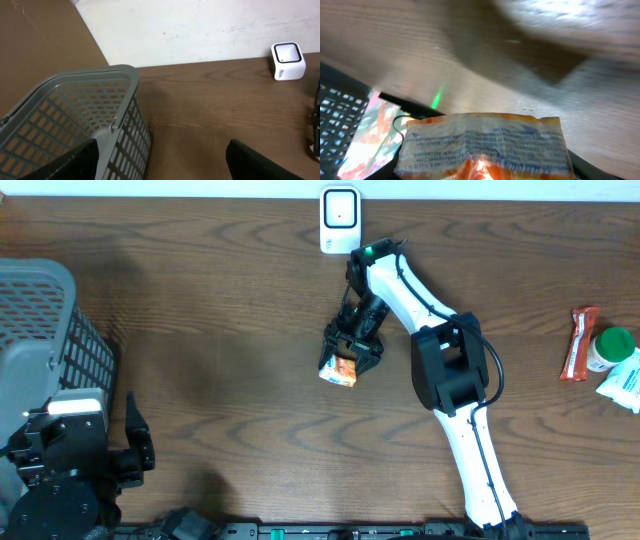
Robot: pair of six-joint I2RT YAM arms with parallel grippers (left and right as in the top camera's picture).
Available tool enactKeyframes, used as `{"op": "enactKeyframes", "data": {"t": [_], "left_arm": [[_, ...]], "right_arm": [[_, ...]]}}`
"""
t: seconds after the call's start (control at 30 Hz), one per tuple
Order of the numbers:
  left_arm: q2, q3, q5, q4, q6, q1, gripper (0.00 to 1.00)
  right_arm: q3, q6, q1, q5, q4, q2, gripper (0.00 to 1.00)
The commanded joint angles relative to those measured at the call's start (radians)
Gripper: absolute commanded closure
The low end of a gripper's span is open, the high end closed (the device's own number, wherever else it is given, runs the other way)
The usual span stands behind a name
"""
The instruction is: Scan the item barcode
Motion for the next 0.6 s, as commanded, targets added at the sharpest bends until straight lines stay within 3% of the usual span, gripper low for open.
{"op": "enactKeyframes", "data": {"t": [0.0, 0.13, 0.23, 0.47, 0.57], "left_arm": [[-0.007, 0.002, -0.005, -0.001, -0.002, 0.000, 0.18], [-0.007, 0.002, -0.005, -0.001, -0.002, 0.000, 0.18], [-0.007, 0.002, -0.005, -0.001, -0.002, 0.000, 0.18], [-0.007, 0.002, -0.005, -0.001, -0.002, 0.000, 0.18], [-0.007, 0.002, -0.005, -0.001, -0.002, 0.000, 0.18]], "right_arm": [[-0.005, -0.032, 0.006, -0.055, -0.002, 0.018, 0.35], [-0.005, -0.034, 0.006, -0.054, -0.002, 0.018, 0.41], [-0.004, -0.029, 0.006, -0.054, 0.000, 0.018, 0.52], [0.006, -0.037, 0.006, -0.059, 0.008, 0.016, 0.56], [0.057, -0.052, 0.005, -0.058, -0.002, -0.001, 0.62]]}}
